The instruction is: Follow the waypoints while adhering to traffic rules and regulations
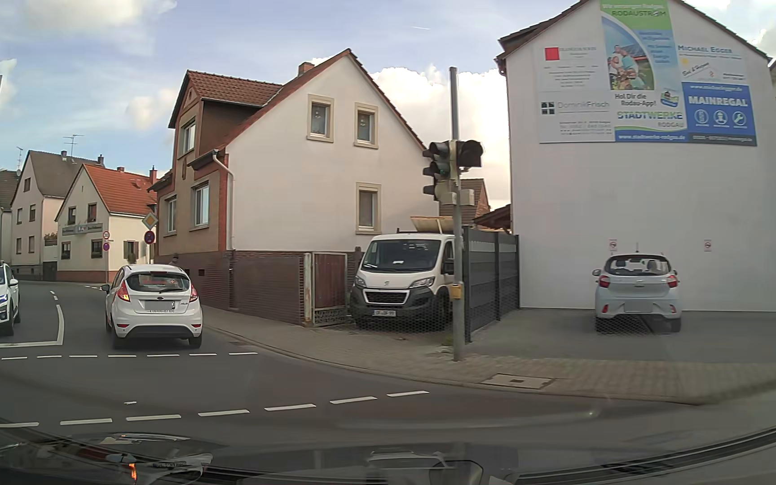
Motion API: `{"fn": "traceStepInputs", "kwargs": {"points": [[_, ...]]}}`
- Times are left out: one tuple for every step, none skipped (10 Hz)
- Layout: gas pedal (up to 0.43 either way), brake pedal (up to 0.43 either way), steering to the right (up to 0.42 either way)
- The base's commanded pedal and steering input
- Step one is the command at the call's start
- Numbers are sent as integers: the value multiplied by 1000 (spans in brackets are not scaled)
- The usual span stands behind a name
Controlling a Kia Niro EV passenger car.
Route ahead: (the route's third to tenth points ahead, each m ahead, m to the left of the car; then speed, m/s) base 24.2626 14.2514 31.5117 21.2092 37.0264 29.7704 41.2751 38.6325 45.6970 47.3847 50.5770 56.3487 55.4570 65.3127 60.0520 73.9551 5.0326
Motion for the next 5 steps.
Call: {"fn": "traceStepInputs", "kwargs": {"points": [[130, 0, -380], [138, 0, -386], [150, 0, -390], [150, 0, -391], [157, 0, -391]]}}
